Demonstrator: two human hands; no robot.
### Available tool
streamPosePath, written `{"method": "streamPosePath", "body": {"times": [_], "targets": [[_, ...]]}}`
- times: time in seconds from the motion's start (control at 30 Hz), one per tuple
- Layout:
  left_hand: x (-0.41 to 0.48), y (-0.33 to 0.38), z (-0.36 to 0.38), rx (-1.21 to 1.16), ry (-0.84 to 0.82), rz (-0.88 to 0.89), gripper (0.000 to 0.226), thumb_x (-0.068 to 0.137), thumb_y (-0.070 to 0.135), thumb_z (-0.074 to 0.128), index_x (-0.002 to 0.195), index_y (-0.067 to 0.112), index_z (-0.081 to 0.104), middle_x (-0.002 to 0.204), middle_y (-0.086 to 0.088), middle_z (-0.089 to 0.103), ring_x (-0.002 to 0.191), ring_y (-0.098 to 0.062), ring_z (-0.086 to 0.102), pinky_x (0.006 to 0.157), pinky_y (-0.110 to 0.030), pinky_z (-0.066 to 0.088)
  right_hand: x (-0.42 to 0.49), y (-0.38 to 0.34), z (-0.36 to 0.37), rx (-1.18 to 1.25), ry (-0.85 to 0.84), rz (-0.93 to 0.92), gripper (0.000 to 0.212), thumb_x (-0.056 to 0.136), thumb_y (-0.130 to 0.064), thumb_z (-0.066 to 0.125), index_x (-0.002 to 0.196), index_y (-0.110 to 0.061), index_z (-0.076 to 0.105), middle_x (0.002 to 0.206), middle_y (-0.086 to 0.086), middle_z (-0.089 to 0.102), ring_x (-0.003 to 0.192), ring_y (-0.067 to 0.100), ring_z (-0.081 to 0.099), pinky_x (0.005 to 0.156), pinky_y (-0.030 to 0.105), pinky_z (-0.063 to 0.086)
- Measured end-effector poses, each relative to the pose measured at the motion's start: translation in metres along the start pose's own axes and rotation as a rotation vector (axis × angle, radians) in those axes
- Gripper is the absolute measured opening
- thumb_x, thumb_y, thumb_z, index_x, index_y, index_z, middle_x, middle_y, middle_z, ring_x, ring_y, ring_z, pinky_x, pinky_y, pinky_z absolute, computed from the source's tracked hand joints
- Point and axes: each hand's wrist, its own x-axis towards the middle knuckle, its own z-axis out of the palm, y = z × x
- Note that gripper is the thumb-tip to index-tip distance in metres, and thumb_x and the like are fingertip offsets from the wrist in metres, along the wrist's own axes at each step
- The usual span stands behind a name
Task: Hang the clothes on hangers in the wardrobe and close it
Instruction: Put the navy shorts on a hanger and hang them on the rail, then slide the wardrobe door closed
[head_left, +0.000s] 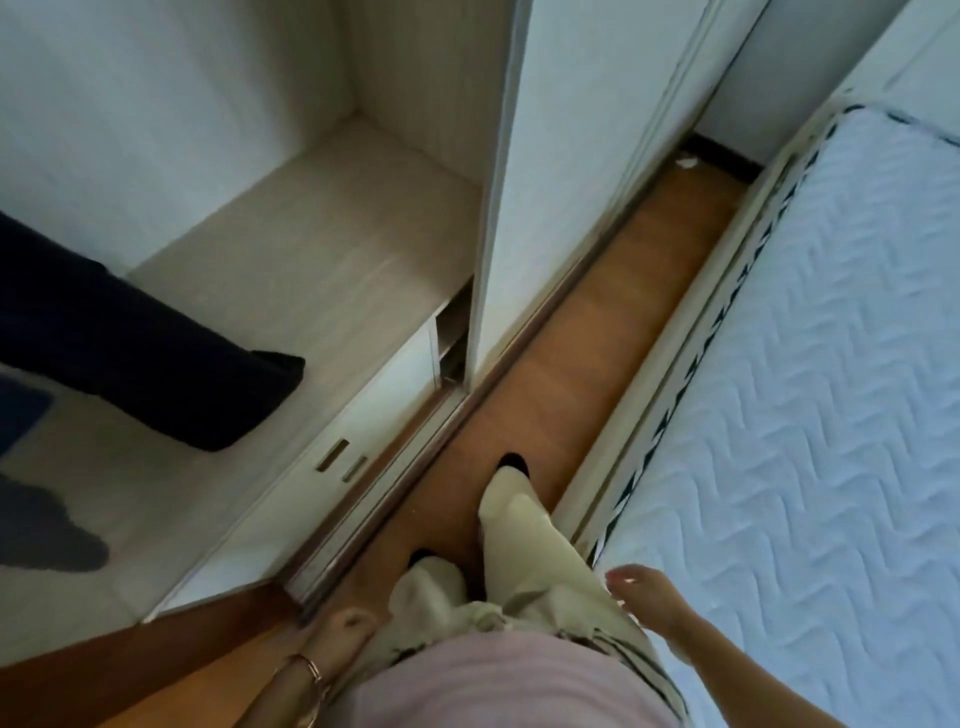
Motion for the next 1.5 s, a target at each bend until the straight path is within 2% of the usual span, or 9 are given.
{"method": "streamPosePath", "body": {"times": [0.13,0.33,0.53,0.8,0.93,1.03,1.23,1.4,1.5], "targets": [[0.021,0.017,-0.020,0.036,0.058,-0.031,0.023,0.088,0.004,0.055,0.070,0.012,0.066,0.081,-0.009,0.062,0.084,-0.012,0.050,0.067,-0.021,0.033,0.014,0.003,-0.015,0.101,0.008,0.085,0.026,0.088,-0.012,0.049,0.091,0.005,0.069,0.093,0.021,0.066,0.077,0.019,0.053,0.063,0.025,0.040],[0.051,0.094,-0.024,-0.127,0.175,-0.076,0.046,0.083,-0.004,0.054,0.041,0.014,0.050,0.034,0.005,0.041,0.060,-0.016,0.040,0.046,-0.019,0.033,0.065,-0.042,-0.086,0.098,-0.055,0.099,0.025,0.089,-0.015,0.047,0.094,-0.002,0.068,0.083,0.008,0.060,0.072,0.018,0.051,0.058,0.022,0.038],[0.070,0.193,0.004,-0.340,0.155,-0.042,0.018,0.091,0.006,0.047,0.076,0.010,0.055,0.070,-0.006,0.052,0.057,-0.015,0.044,0.046,-0.021,0.027,0.109,-0.112,-0.172,0.022,-0.007,-0.079,0.017,0.093,-0.016,0.045,0.099,-0.008,0.059,0.087,0.006,0.059,0.077,0.018,0.054,0.057,0.020,0.039],[0.071,0.235,-0.003,-0.259,0.152,0.028,0.013,0.091,0.013,0.052,0.080,0.015,0.059,0.092,-0.012,0.062,0.092,-0.026,0.058,0.075,-0.027,0.041,0.135,-0.166,-0.203,-0.044,-0.024,-0.127,0.025,0.094,-0.017,0.044,0.111,-0.005,0.057,0.092,0.007,0.060,0.082,0.019,0.056,0.059,0.022,0.042],[0.068,0.235,-0.027,-0.103,0.125,0.026,0.025,0.091,0.015,0.048,0.066,0.017,0.051,0.078,-0.005,0.052,0.085,-0.013,0.046,0.063,-0.021,0.034,0.135,-0.185,-0.192,-0.148,-0.079,-0.065,0.032,0.095,-0.014,0.041,0.116,0.005,0.055,0.095,0.014,0.059,0.080,0.020,0.053,0.056,0.019,0.041],[0.070,0.258,-0.049,-0.073,0.137,0.090,0.031,0.090,0.019,0.046,0.059,0.019,0.048,0.070,-0.002,0.050,0.075,-0.013,0.048,0.063,-0.022,0.034,0.137,-0.222,-0.192,-0.284,-0.132,-0.130,0.035,0.096,-0.016,0.041,0.121,0.005,0.054,0.119,0.021,0.061,0.097,0.025,0.061,0.079,0.028,0.050],[0.048,0.378,-0.088,-0.316,0.377,0.524,0.017,0.086,0.014,0.061,0.096,0.028,0.058,0.108,0.000,0.059,0.109,-0.017,0.055,0.088,-0.022,0.039,0.112,-0.353,-0.221,-0.337,0.367,-0.846,0.036,0.092,-0.020,0.052,0.128,-0.014,0.052,0.124,0.003,0.061,0.108,0.014,0.058,0.092,0.024,0.044],[0.001,0.428,-0.095,-0.167,0.478,0.896,0.070,0.077,0.026,0.070,0.127,0.046,0.025,0.130,0.028,0.034,0.117,0.025,0.031,0.094,0.010,0.020,0.055,-0.432,-0.245,-0.302,0.903,-1.760,0.045,0.084,-0.026,0.062,0.124,-0.013,0.046,0.124,0.007,0.052,0.112,0.020,0.051,0.092,0.034,0.047],[-0.014,0.436,-0.086,-0.160,0.558,0.962,0.073,0.064,0.048,0.065,0.128,0.040,0.032,0.131,0.025,0.046,0.121,0.017,0.038,0.095,0.008,0.026,0.030,-0.461,-0.249,-0.348,0.987,-2.066,0.057,0.083,-0.031,0.065,0.131,-0.015,0.040,0.132,0.005,0.042,0.127,0.021,0.042,0.102,0.040,0.041]]}}
